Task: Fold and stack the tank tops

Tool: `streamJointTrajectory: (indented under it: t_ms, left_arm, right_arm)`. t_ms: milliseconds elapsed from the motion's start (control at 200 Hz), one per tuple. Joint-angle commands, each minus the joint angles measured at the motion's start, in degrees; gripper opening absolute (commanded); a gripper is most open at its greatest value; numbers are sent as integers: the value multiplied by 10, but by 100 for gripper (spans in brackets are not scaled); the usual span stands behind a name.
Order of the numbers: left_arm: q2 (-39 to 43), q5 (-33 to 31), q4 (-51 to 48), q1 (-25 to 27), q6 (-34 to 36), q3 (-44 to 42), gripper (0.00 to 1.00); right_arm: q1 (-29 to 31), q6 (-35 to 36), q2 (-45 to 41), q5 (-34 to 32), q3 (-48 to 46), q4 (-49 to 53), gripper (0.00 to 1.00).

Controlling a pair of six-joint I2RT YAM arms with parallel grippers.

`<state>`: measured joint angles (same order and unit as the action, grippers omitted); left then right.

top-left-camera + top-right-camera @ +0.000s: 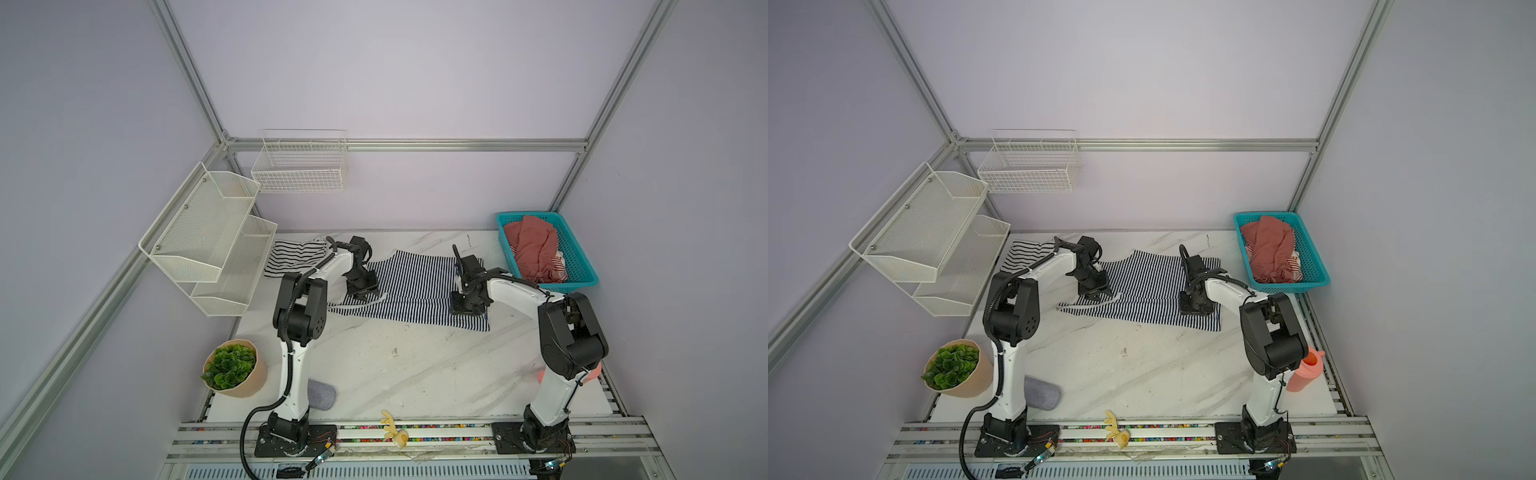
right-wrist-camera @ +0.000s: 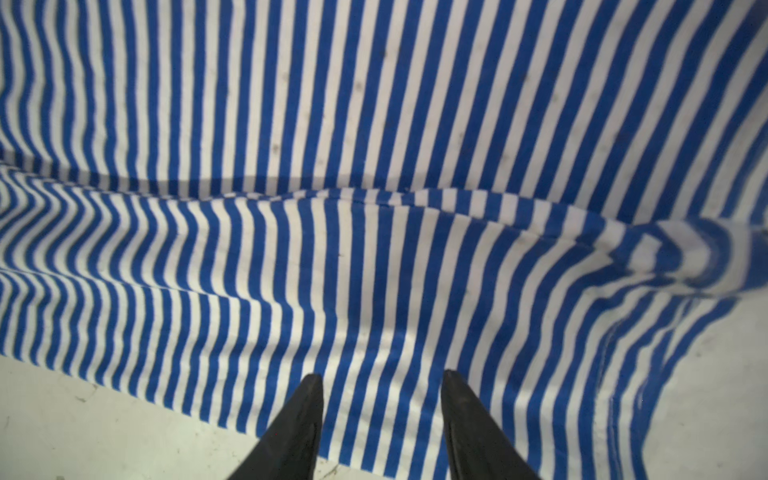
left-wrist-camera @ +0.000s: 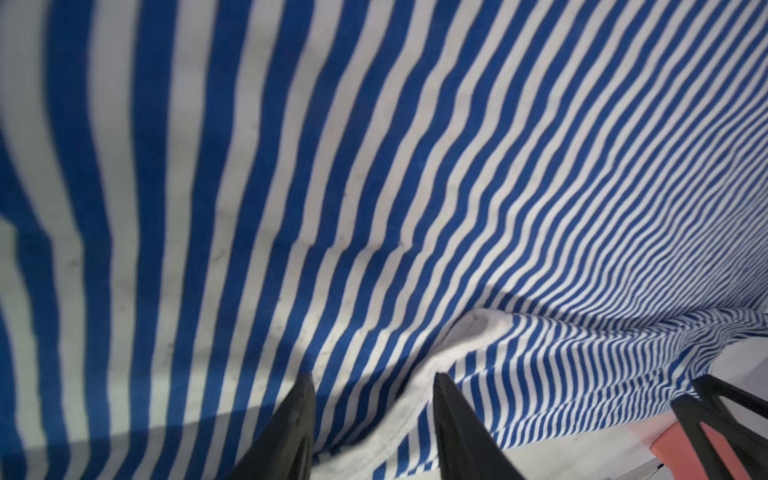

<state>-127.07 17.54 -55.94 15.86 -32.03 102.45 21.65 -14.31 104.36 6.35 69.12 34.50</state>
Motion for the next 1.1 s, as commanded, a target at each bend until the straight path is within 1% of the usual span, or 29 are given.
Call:
streamJointTrajectory:
  t_ms: [0,145,295,545,705,790,890,995,1095]
  left_arm:
    - [23,19,40,0,-17,-23,46]
    - [39,1,51,0,-22,-86,46]
    - [71,-10,82,-5,-32,-192,47]
    - [163,-53,107,-27,-50,-351,47]
    - [215,-73,109,-35,-60,-408,47]
    - [233,-79,109,-39,-64,-424,48]
    - [242,-83,101,-41,-65,-415,48]
    - [258,-80,86,-42,-67,-375,48]
    - [274,-68,71,-40,-62,-308,50]
  right_arm:
    - [-3,-5,-13,-11,-13,11,50]
    - [-3,-3,-16,-17,-28,11,51]
    - [-3,-3,-20,-21,-47,7,51]
    - [-3,-12,-38,-9,-86,-2,52]
    - [-2,-27,-54,17,-123,-17,47]
    - [-1,-37,-64,30,-141,-25,46]
    - [0,-46,-82,49,-155,-30,45]
    - [1,-49,-108,49,-152,-29,45]
    - [1,-49,-142,56,-127,-36,47]
